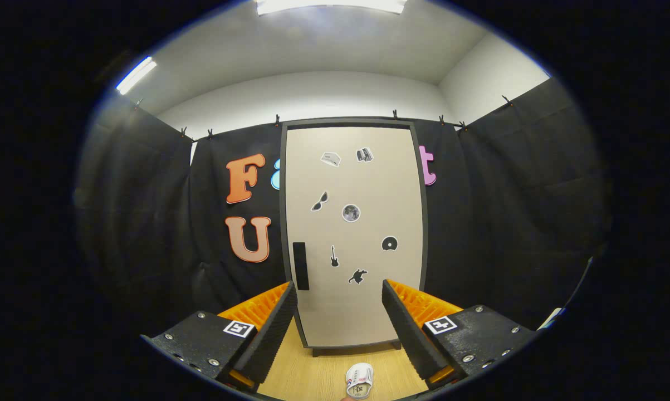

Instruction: Open the shoe cabinet door, grab the shoes and put them into the shoe cabinet, then close the shoe cabinet door.

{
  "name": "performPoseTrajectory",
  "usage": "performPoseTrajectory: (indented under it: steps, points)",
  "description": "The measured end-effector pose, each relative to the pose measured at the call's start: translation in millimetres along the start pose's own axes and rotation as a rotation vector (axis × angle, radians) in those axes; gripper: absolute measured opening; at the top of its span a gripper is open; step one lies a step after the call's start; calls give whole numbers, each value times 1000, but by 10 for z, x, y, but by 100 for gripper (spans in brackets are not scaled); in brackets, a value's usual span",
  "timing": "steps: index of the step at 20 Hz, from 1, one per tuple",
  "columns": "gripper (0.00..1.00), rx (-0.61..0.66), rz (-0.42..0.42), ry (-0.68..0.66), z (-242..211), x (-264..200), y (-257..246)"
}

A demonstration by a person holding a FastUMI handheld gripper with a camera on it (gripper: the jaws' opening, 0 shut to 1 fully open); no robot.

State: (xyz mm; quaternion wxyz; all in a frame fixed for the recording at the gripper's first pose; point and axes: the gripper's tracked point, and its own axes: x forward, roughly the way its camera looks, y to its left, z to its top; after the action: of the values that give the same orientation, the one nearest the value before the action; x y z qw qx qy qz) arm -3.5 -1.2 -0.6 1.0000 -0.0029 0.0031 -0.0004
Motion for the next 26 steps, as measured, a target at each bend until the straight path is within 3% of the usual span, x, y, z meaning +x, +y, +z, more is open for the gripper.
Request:
performPoseTrajectory:
  steps: [12,18,26]
  points:
    - [96,10,44,14,-121,254,263]
    - [96,24,97,23,-360,977,632]
    - [96,12,91,63,-725,2143,997]
